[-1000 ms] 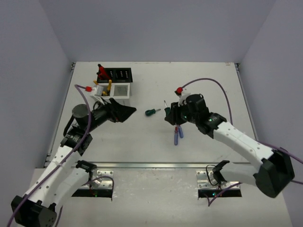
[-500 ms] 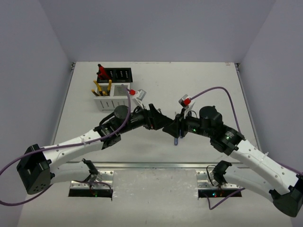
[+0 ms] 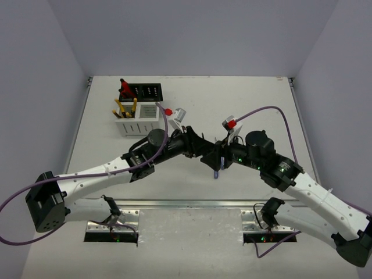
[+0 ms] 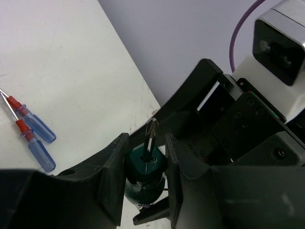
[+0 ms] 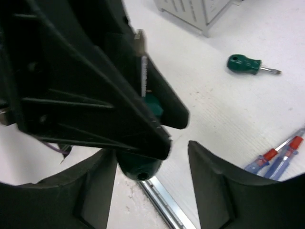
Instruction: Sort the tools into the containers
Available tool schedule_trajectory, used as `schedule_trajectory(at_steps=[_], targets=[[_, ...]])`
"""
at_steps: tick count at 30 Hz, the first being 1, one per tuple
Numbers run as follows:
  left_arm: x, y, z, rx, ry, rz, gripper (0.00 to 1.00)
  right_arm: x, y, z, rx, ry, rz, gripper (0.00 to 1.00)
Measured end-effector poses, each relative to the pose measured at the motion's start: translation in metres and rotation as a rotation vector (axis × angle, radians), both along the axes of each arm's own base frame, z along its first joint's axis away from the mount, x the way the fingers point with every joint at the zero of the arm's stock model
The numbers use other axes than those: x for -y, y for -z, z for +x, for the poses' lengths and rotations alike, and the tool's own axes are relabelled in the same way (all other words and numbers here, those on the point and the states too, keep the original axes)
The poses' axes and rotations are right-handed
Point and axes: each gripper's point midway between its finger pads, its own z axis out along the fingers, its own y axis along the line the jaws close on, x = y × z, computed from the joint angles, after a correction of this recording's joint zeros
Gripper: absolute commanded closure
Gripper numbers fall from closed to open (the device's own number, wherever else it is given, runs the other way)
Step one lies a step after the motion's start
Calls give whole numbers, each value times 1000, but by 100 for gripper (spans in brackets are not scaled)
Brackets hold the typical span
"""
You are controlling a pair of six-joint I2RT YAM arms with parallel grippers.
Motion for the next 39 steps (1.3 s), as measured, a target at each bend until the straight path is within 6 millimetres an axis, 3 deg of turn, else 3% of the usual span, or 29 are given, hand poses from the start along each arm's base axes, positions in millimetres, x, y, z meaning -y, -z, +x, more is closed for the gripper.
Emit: schedule_trajectory(at_steps=[1,3,7,11,15,18,23,29,31,39], targets=[[0,-1,1,3,-5,7,100,1,0,3,0,17,-4,1],[-5,-3,11,10,-57,59,100,5,1,8,-5,53,-20,1],[-30,-27,56,55,-222,148,100,27,18,16,-50,179,-109,1],[-102,-54,140,87,-520,236,100,58,38,15,-92,301,-209,1],[-174,-69,221,86,-783,349,100,76,48,5,-97,335,-235,1],[-206,-63,264,80,-891,419,100,83,56,-2,-107,336,-246,1],[-248,-31,324,48,-994,567,100,88,63,-11,-116,323,-249,1],[-286,41,360,-21,-1026,702,100,90,69,-19,-117,300,-237,1],[-293,55,367,-27,-1029,720,100,90,72,-20,-122,292,-240,1],[-285,74,379,30,-994,706,99,84,83,-30,-155,238,-234,1]])
